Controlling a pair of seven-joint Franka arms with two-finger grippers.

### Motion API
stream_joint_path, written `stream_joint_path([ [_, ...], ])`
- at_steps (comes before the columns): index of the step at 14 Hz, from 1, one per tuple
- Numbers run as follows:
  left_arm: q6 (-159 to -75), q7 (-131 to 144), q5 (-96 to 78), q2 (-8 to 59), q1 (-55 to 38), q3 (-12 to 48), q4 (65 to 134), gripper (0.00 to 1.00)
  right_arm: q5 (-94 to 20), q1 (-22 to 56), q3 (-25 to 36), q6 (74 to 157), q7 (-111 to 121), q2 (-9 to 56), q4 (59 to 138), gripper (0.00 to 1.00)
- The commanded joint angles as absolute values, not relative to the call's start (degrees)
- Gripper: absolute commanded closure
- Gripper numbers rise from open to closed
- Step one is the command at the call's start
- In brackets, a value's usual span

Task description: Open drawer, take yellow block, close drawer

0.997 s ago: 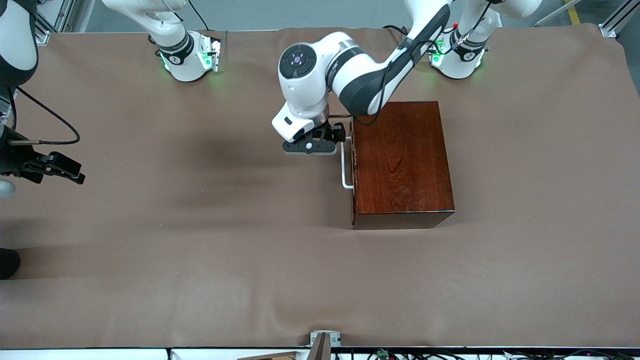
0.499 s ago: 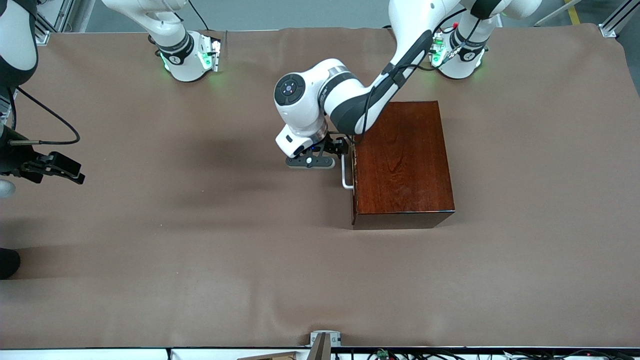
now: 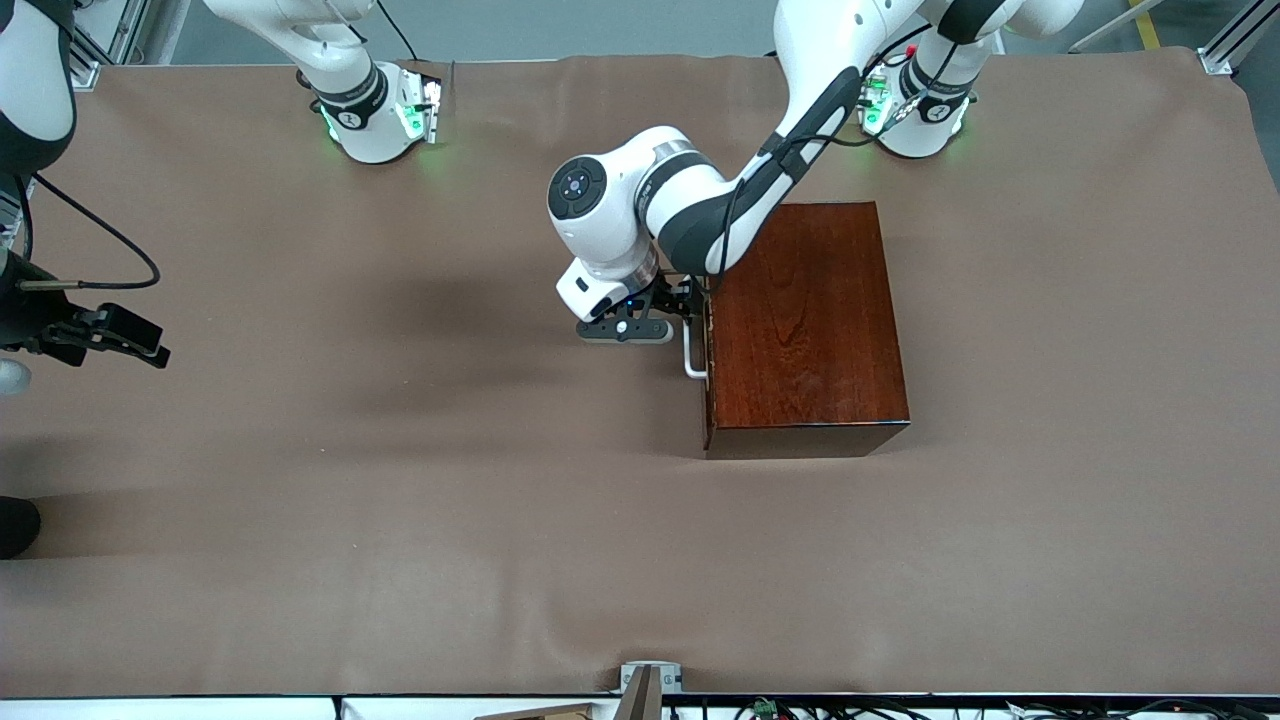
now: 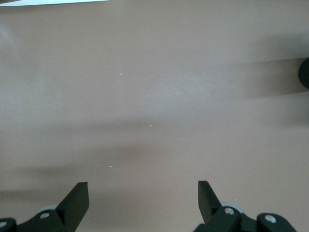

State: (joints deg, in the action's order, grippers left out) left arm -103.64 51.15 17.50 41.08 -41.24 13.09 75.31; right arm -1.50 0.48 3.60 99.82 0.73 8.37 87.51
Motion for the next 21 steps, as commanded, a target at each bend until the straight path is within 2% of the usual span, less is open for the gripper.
stream_joint_path([
  [1,-102.7,52.6,19.0,42.7,-41.8,12.7,74.1,0.0,-2.4,0.4,3.6,99.2,0.3,8.1,87.3,0.0],
  [7,-104.0,55.7,18.8,43.2,-42.3,12.7,73.7,0.0,-2.4,0.4,3.6,99.1,0.2,8.1,87.3,0.0],
  [14,-111.3,57.3,18.6,43.2,-42.5,12.9,73.7,0.0,-2.4,0.4,3.6,99.2,0.3,8.1,87.3,0.0],
  [17,-117.1,57.2,18.3,43.5,-42.5,13.0,73.7,0.0,-2.4,0.3,3.6,99.2,0.3,8.1,87.3,0.0],
  [21,-120.0,57.0,18.1,43.5,-42.5,13.4,73.7,0.0,-2.4,0.2,3.6,99.1,0.3,8.1,87.3,0.0],
])
